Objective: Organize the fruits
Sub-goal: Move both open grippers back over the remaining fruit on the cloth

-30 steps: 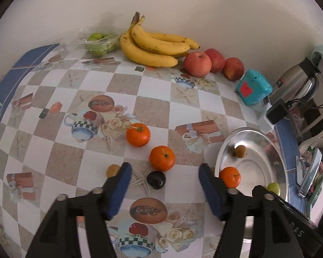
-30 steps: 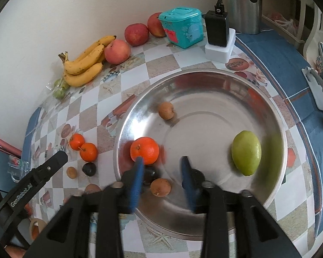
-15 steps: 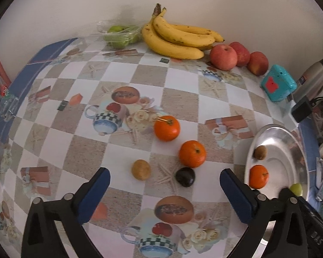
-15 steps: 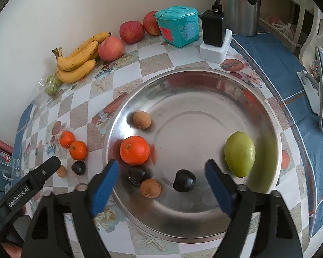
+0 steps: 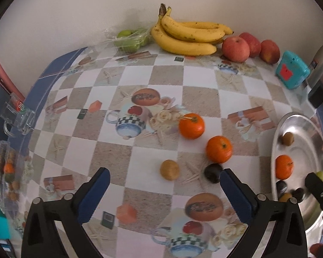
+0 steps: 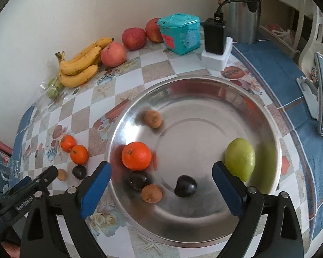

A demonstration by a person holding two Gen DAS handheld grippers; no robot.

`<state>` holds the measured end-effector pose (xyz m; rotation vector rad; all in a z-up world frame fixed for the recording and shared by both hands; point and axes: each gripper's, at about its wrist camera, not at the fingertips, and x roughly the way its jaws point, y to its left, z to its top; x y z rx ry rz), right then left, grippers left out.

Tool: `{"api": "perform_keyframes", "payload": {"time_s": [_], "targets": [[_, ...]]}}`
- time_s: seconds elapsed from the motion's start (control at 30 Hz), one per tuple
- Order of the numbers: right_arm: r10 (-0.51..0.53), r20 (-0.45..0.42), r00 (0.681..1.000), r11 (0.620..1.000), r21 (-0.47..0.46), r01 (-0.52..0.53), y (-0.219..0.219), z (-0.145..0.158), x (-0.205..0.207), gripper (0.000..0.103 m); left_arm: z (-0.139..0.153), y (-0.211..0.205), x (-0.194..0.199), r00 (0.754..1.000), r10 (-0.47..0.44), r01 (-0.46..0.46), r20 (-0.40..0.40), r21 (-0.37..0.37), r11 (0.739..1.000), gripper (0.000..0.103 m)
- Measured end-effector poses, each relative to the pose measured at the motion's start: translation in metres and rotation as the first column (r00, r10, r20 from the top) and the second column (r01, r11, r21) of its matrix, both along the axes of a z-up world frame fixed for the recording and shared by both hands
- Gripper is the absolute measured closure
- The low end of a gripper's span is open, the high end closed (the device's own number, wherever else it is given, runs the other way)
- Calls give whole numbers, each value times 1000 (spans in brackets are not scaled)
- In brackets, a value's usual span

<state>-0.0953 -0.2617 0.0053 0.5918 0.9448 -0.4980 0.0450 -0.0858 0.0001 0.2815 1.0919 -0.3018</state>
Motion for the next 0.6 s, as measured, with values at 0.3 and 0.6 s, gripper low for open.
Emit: {"api": "perform_keyframes", "payload": {"time_s": [0.3,0.6], "targets": [[68,-20,997,998,1,-68,19,-3,13,8,5,28,16,999,42,-44,24,50,998,0],[146,15,989,989,30,-147,49,2,33,8,15,79,38,971,228,-231,68,46,972,0]]}}
